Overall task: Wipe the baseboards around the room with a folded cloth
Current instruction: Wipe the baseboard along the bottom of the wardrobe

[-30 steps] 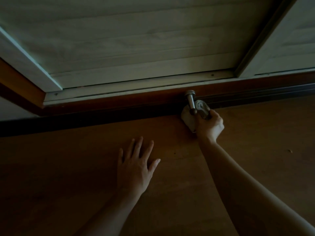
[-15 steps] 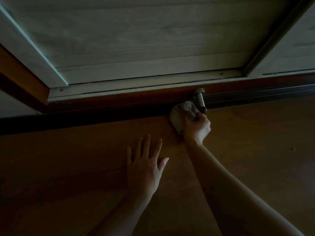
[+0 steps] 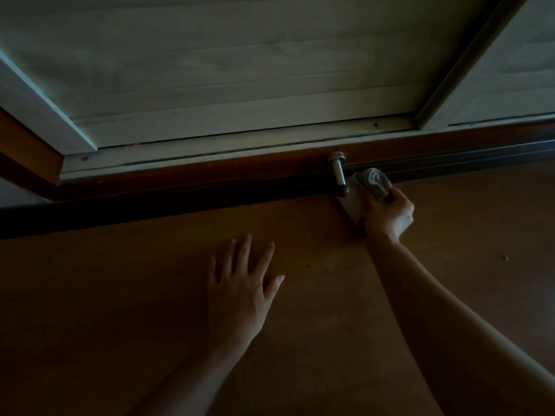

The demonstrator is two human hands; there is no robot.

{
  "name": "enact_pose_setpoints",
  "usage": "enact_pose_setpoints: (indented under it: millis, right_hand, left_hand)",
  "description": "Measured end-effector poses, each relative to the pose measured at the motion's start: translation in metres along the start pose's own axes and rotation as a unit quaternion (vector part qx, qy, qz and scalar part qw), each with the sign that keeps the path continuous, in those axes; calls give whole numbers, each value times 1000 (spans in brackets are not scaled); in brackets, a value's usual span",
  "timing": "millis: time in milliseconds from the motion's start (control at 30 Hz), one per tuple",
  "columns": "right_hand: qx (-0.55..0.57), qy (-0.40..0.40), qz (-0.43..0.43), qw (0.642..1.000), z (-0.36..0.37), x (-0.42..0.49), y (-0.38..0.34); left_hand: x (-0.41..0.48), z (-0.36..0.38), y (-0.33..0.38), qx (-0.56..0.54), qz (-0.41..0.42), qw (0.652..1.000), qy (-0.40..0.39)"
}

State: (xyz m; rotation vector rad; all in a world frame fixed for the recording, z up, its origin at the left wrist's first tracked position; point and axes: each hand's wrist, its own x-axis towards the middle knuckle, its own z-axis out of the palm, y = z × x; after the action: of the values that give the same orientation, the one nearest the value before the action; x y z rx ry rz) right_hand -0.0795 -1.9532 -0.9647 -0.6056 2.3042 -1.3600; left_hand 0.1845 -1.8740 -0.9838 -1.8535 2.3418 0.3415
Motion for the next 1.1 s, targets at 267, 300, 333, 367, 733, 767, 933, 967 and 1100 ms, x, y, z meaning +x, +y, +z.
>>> enact_pose_setpoints:
  millis: [267,300,333,367,733,767,933,967,1100]
  right_hand:
    - [-35,-24,-51,998,-3,7,2]
    - [-23,-8,-31,999,-5,9,2]
    - [-16,-1,-25,1000,-6,10,3]
    - [-19,-6,-33,999,-6,9,3]
    - [-59,-2,-73,996,-17,21,3]
    - [-53,7,-63,997,-18,24,3]
    - [-80,-2,-112,991,-21,33,11]
    - [-84,-8,-130,988,-20,34,13]
    - [-90,-53,-178,978,-30,51,21]
  left_hand:
    - [3,-5,2,16,-7,1000,-9]
    - [3,-6,2,17,-7,1000,-11]
    - [4,-7,3,16,-7,1000,-13]
    - [4,-8,3,13,-9,1000,-14]
    - [21,-11,79,-61,132,989,35]
    - [23,-8,92,-78,147,985,37]
    - [28,7,130,-135,176,972,71]
    - [30,9,133,-137,169,974,70]
    - [38,17,142,-116,131,980,94]
